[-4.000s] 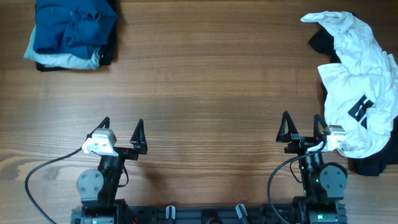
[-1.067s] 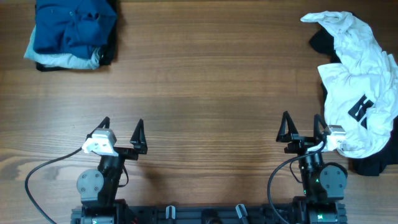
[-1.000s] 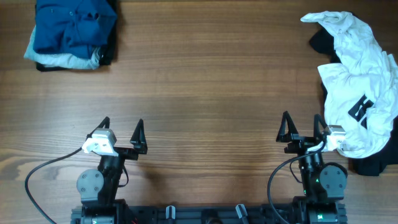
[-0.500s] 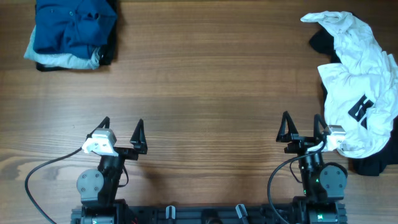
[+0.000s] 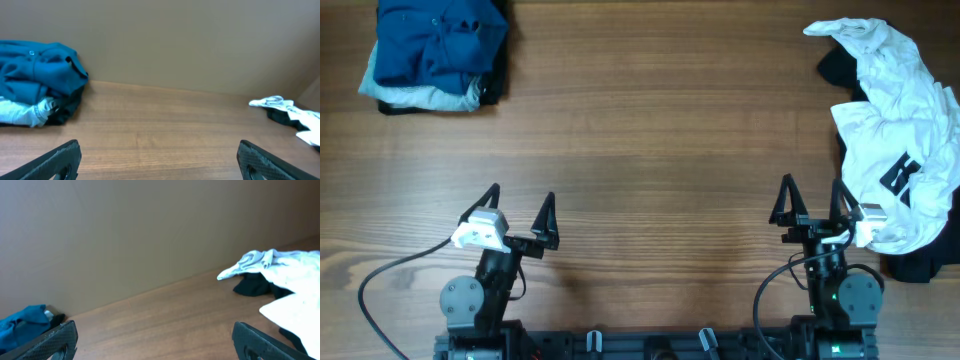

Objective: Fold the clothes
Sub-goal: 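Reach the right gripper to the white T-shirt and grasp it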

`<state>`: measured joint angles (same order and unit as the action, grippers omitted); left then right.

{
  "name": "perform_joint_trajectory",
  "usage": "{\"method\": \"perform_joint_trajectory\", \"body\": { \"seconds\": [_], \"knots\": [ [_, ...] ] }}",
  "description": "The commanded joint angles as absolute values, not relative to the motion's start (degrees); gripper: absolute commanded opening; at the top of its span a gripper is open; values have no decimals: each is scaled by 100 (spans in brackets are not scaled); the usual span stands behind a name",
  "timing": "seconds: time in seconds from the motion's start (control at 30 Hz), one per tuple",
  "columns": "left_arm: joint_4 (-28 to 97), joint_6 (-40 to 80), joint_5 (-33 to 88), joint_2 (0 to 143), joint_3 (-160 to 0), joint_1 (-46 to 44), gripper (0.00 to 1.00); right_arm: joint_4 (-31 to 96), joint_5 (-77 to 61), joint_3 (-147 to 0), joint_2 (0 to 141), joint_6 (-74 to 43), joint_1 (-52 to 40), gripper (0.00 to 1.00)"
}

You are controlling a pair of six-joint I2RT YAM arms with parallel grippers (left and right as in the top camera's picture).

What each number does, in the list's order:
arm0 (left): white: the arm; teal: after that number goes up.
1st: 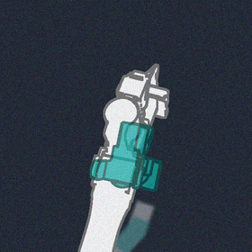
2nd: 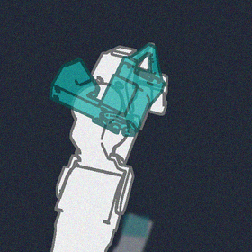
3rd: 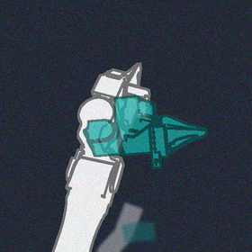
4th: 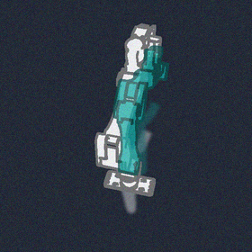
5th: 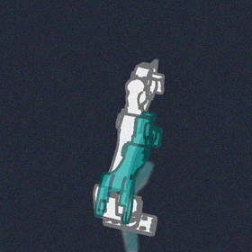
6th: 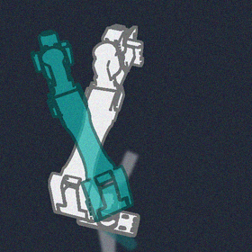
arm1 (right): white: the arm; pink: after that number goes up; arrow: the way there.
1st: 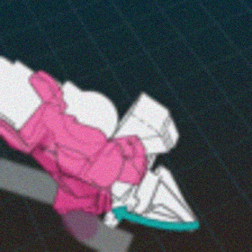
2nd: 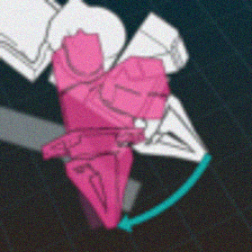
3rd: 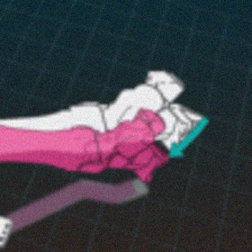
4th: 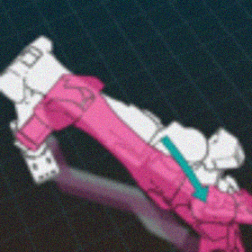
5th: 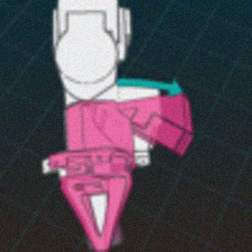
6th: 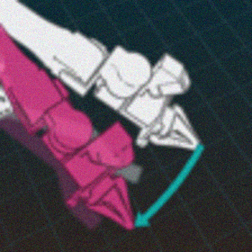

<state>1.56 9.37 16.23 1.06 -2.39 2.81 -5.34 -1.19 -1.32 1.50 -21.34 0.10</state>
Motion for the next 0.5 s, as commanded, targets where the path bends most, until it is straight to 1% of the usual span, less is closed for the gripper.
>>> {"method": "perform_joint_trajectory", "body": {
  "seconds": [0.0,0.07,0.2,0.23,0.4,0.47],
  "knots": [
    [460,943,1817,528,-1081,329,100,-585,139,-932,454,-1785,25,100],
    [593,943,1820,1092,-1643,329,100,-419,174,-1540,985,-1625,25,100],
    [1212,943,1822,2674,-3153,327,100,526,108,-3409,2722,-1168,25,100],
    [1579,943,1822,3210,-3708,327,100,823,60,-3916,3175,-1142,25,100],
    [3063,923,1822,4974,-5771,327,100,2755,-174,-6541,5356,-871,25,100],
    [3778,825,1820,5666,-6606,327,100,3374,-178,-7334,6165,-873,25,100]
  ]
}}
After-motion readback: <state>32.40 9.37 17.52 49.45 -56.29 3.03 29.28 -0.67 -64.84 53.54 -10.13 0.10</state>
